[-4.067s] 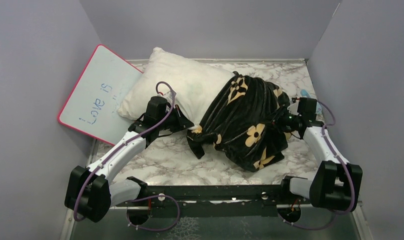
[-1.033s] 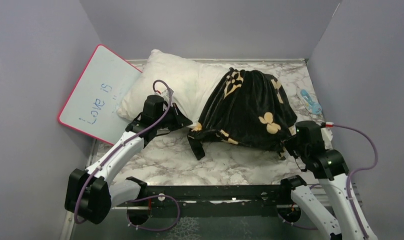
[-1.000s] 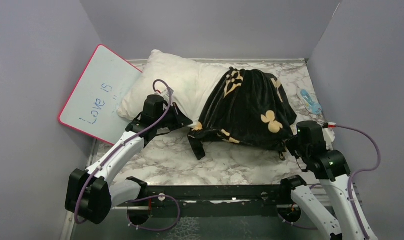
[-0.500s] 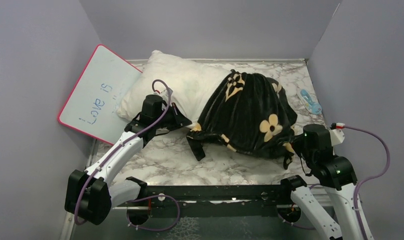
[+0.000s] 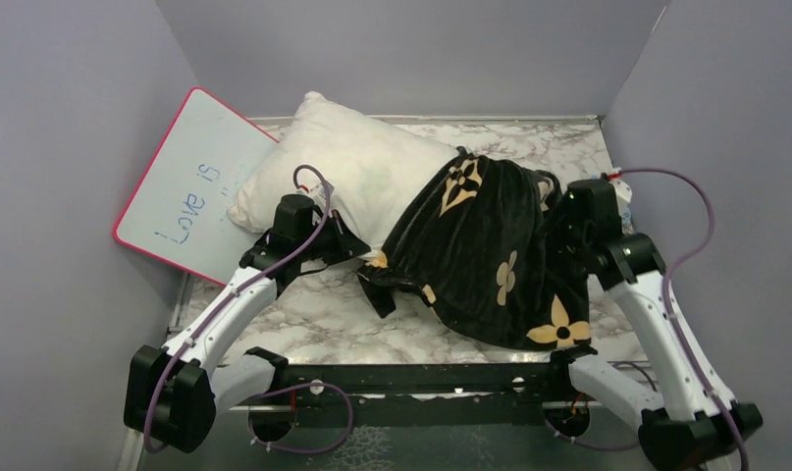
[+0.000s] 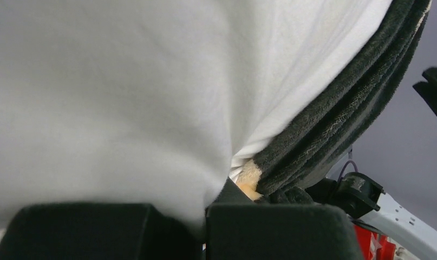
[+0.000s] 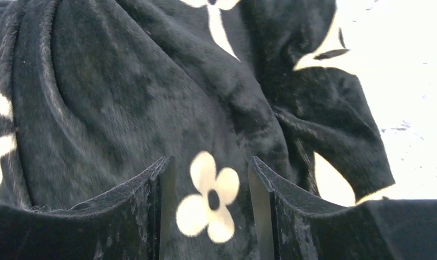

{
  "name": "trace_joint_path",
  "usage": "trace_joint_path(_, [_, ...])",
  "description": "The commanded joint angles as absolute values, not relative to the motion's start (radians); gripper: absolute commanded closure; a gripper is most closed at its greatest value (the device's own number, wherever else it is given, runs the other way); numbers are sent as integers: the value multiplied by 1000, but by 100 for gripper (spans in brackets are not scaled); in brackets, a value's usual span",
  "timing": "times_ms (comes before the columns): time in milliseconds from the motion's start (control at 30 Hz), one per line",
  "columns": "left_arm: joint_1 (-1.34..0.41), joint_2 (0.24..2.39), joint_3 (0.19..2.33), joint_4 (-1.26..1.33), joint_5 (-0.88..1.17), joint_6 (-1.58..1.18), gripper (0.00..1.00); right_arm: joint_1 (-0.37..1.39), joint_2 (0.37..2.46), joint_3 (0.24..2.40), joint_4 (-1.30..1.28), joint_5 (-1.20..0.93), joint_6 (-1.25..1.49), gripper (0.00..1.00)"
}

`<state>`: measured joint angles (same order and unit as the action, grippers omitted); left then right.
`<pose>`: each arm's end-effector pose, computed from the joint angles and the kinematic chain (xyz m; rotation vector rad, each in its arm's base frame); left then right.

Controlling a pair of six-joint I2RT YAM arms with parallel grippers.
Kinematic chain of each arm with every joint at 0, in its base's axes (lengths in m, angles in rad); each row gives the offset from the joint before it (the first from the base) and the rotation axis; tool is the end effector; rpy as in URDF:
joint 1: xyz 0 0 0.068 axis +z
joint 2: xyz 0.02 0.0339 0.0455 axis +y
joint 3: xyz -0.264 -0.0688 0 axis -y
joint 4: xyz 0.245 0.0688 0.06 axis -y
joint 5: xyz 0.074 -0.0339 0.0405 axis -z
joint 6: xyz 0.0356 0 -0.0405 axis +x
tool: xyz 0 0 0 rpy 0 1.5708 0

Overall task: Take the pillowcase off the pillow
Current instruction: Remove the pillow from the pillowcase.

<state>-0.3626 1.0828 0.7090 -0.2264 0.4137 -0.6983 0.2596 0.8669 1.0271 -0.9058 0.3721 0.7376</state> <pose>0.2139 -0.0964 0.2529 -0.1330 2.3060 -1.0281 0.1581 0.0286 0.3404 0.7125 2.1414 0.0990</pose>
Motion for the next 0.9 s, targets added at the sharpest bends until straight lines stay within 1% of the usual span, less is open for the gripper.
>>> trace_joint_path(0, [-348, 1030, 684, -247, 424, -663, 100, 246, 1066, 1132, -760, 293, 652, 43])
trace_joint_path(33, [-348, 1028, 682, -249, 427, -661, 100, 232, 1104, 1157, -734, 282, 647, 41])
trace_joint_path(67, [-348, 1026, 679, -252, 432, -661, 100, 204, 1142, 1182, -702, 255, 641, 35])
trace_joint_path(100, [-348, 1025, 677, -253, 435, -661, 100, 158, 1178, 1198, -666, 202, 630, 34])
trace_joint_path(200, [-349, 1021, 672, -256, 440, -658, 100, -30, 1302, 1256, -600, -25, 623, 34])
trace_joint_path(267, [-349, 1019, 670, -259, 440, -658, 100, -92, 1381, 1300, -576, -105, 606, 32])
trace_joint_path(433, [-348, 1036, 674, -258, 446, -657, 100, -123, 1551, 1385, -530, -142, 629, 22])
trace_joint_path(633, [-348, 1035, 679, -257, 449, -661, 100, -144, 1750, 1479, -541, -182, 715, 21])
trace_joint_path(733, [-348, 1037, 675, -256, 452, -664, 100, -143, 1809, 1493, -562, -237, 733, 27])
trace_joint_path(767, [-348, 1037, 675, -256, 453, -666, 100, -144, 1811, 1481, -560, -233, 738, 30])
trace_joint_path(800, [-349, 1037, 674, -255, 451, -668, 100, -143, 1810, 1468, -560, -207, 744, 39])
trace_joint_path(833, [-348, 1037, 674, -255, 449, -670, 100, -146, 1801, 1455, -561, -179, 747, 51])
trace_joint_path(867, [-348, 1038, 674, -254, 449, -672, 100, -149, 1790, 1441, -558, -154, 746, 60])
